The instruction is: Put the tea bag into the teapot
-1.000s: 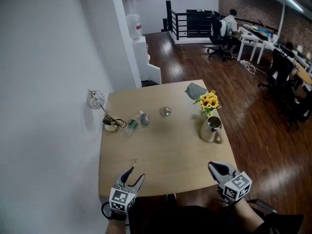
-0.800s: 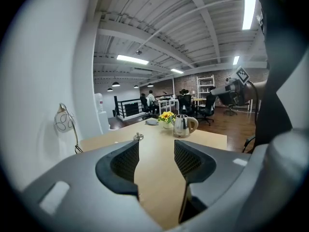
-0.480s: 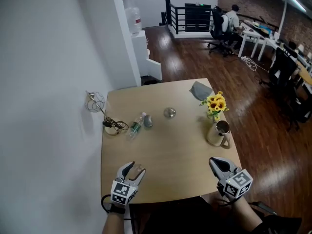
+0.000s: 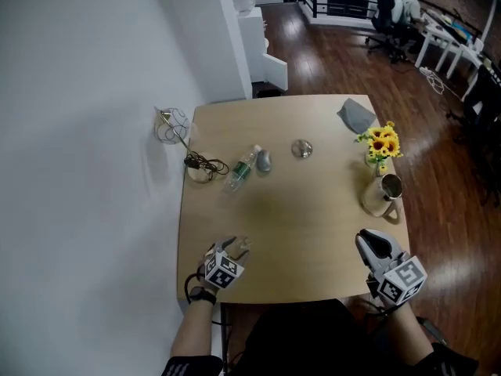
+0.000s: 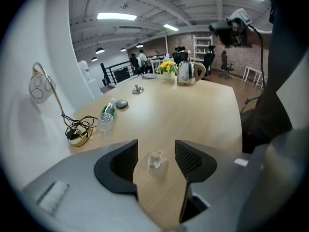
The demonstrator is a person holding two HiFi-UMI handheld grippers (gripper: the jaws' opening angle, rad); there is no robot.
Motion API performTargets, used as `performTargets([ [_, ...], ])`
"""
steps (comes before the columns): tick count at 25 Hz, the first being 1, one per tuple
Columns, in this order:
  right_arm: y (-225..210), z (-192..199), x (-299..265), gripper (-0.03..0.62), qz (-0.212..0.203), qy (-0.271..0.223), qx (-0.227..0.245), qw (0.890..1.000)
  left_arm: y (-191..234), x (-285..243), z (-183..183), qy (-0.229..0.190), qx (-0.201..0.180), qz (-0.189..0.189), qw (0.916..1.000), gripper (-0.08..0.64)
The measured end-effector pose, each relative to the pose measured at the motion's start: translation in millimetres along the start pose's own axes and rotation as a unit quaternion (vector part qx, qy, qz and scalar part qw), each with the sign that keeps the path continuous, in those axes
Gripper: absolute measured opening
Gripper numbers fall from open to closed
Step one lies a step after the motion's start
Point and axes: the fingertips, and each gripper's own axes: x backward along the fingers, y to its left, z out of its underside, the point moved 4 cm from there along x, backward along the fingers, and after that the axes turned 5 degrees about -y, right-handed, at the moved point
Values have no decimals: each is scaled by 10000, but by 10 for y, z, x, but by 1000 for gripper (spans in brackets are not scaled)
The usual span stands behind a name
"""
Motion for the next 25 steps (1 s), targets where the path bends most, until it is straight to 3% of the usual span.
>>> performTargets([
  [4, -5, 15, -103, 64, -124, 136, 115, 9998, -10, -359, 221, 472, -164, 75, 9987, 227],
  [13, 13, 68, -140, 67, -325, 340, 99, 9988, 36, -682, 572, 1046, 9, 74, 9945, 106],
  [19, -76, 89, -73, 67, -327, 403, 35, 9986, 40, -696, 567, 1116, 22, -24, 9938, 0],
  [25, -234, -25, 58, 67, -270, 258, 49, 9993, 132, -585, 163, 753, -55, -377, 9964, 0],
])
